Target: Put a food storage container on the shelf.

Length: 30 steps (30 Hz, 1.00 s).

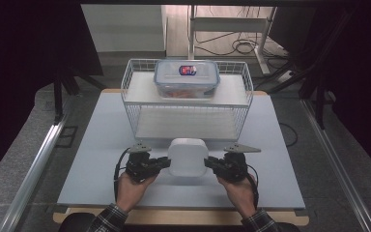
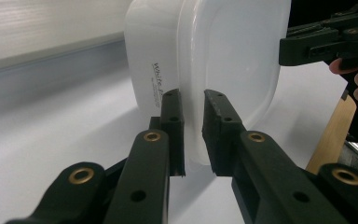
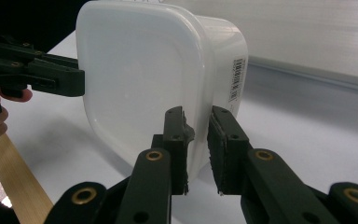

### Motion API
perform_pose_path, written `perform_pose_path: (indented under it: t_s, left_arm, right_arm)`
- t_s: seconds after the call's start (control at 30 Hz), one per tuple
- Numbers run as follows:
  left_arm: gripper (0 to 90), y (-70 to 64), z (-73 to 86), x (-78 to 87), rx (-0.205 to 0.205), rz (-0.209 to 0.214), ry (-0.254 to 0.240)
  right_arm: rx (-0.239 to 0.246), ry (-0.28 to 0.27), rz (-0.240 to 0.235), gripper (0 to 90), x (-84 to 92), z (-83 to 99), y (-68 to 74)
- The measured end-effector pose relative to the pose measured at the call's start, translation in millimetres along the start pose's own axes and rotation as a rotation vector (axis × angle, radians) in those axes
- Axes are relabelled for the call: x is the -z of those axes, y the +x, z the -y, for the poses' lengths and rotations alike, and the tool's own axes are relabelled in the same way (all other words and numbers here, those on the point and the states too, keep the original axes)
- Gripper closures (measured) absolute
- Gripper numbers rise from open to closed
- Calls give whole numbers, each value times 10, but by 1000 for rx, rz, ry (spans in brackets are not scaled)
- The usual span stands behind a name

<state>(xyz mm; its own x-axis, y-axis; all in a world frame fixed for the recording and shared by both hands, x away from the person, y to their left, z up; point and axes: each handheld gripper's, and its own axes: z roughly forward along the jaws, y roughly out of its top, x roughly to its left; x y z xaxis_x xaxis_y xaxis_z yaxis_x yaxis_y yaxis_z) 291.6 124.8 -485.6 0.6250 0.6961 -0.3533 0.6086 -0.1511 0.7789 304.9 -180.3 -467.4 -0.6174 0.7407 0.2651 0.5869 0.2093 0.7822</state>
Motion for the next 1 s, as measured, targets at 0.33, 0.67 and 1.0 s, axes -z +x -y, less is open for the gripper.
perform_pose_path:
  t_s: [0.33, 0.67, 1.0]
  left_arm:
    - [795, -51, -191, 117, -41, -21, -37]
    - [795, -88, -393, 243, -75, -43, -78]
    - [794, -139, -626, 373, -109, -67, -103]
  right_arm:
    - [28, -55, 4, 773, 79, -171, 46]
    - [65, -98, 13, 773, 160, -387, 116]
    - [84, -131, 8, 773, 236, -611, 156]
